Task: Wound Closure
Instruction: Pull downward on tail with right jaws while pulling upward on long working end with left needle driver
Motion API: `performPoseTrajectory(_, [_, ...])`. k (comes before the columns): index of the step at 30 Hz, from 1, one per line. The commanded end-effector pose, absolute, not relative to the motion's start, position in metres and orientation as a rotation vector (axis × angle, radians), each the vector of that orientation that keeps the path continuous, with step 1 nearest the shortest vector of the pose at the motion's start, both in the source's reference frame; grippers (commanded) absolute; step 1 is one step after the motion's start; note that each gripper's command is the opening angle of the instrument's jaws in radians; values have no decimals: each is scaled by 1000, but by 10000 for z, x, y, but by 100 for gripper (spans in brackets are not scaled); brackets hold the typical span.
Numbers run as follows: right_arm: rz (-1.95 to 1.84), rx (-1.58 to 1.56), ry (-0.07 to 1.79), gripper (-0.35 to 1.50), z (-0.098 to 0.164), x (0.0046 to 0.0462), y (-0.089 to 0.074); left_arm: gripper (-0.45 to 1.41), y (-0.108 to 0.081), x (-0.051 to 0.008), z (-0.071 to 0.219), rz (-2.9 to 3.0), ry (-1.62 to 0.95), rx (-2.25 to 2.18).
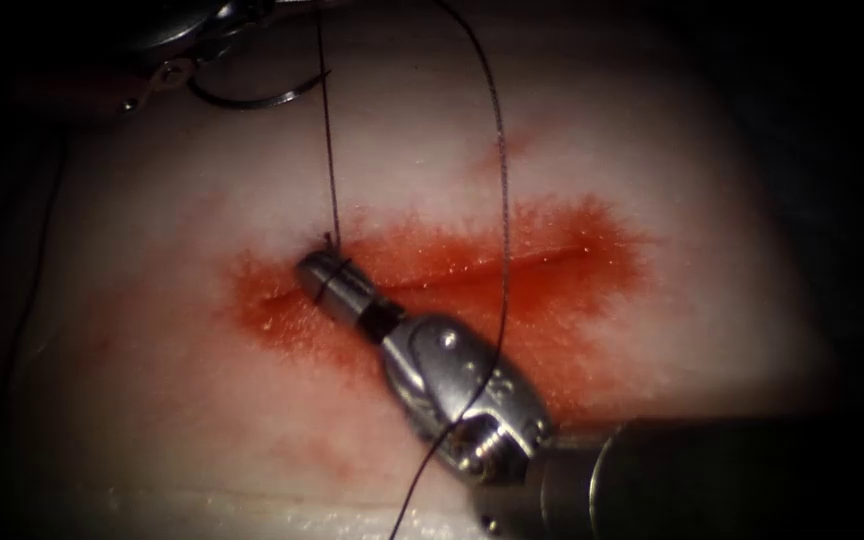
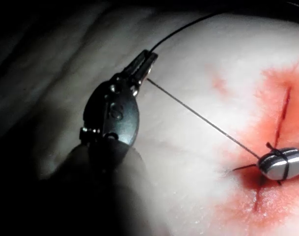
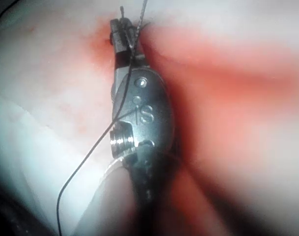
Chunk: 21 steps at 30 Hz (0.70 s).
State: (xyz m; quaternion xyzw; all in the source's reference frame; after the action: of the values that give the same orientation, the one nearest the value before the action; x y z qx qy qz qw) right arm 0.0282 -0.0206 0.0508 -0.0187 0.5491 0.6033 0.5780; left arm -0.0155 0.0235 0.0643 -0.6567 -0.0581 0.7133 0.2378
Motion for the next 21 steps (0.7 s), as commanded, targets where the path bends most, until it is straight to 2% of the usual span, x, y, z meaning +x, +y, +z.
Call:
performPoseTrajectory(1, [1398, -49, 1281, -35, 514, 289, -214, -45, 242, -161, 650, 1962, -150, -1799])
performPoseTrajectory(21, [1196, -121, 1144, -35, 522, 294, -257, -45, 252, -166, 670, 2159, -30, -1643])
